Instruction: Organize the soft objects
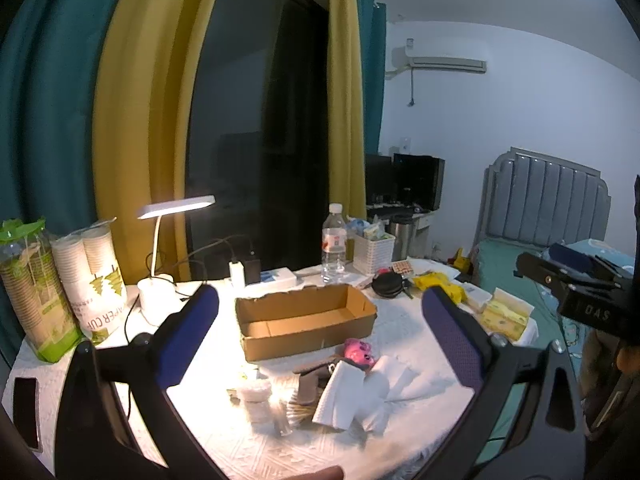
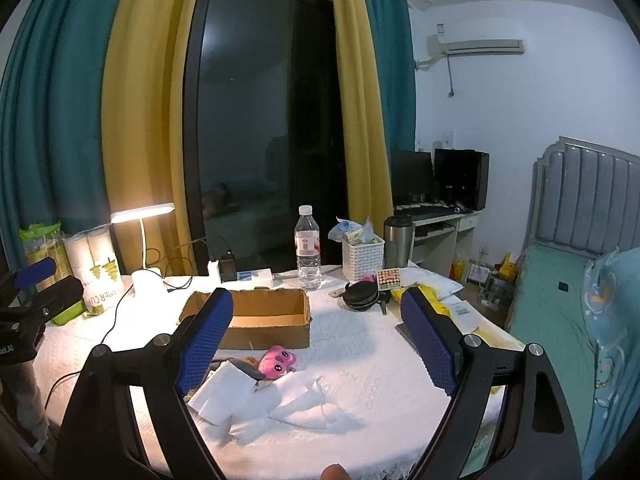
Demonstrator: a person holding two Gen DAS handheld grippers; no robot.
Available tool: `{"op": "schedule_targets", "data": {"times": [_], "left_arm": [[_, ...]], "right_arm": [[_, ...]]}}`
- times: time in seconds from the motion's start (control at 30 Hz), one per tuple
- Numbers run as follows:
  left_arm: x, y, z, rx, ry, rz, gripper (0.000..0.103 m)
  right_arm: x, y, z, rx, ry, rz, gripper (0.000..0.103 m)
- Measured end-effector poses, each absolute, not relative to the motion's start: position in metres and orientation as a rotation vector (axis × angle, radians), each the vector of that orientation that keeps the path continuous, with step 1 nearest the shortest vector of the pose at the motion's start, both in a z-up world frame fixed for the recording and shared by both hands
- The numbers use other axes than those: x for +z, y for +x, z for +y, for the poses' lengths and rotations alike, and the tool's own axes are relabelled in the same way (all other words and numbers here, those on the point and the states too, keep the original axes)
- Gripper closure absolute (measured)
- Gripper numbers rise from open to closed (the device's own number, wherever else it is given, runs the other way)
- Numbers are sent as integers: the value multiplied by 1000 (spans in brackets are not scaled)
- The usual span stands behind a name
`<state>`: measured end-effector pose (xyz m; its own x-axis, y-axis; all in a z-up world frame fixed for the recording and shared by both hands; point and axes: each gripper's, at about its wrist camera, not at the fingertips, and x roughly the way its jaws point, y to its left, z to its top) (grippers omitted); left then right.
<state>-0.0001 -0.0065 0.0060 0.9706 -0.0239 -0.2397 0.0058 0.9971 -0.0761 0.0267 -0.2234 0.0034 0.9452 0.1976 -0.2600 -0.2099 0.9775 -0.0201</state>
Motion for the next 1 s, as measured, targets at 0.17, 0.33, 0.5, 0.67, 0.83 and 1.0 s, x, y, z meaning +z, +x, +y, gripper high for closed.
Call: {"op": "schedule_targets", "data": {"times": [0.17,0.33,0.5,0.67,0.83,1.0], "left_arm": [[4,-1,-8,-15,-73,239,1],[6,0,-7,-19,-75,240,1],[7,-2,-8,-26,-70,236,1],[7,-2,-9,-26,-71,234,1],[7,-2,-9,-26,-70,236,1],[7,-2,-10,-25,-70,234,1]], "right_arm": [[6,26,-223,207,-53,251,15],[6,25,-224,206,-54,251,15],[6,25,-223,207,-52,251,15],[6,25,-223,208,-54,251,15],[6,24,-222,210,-56,250,15],[6,24,-222,210,-55,250,15]]}}
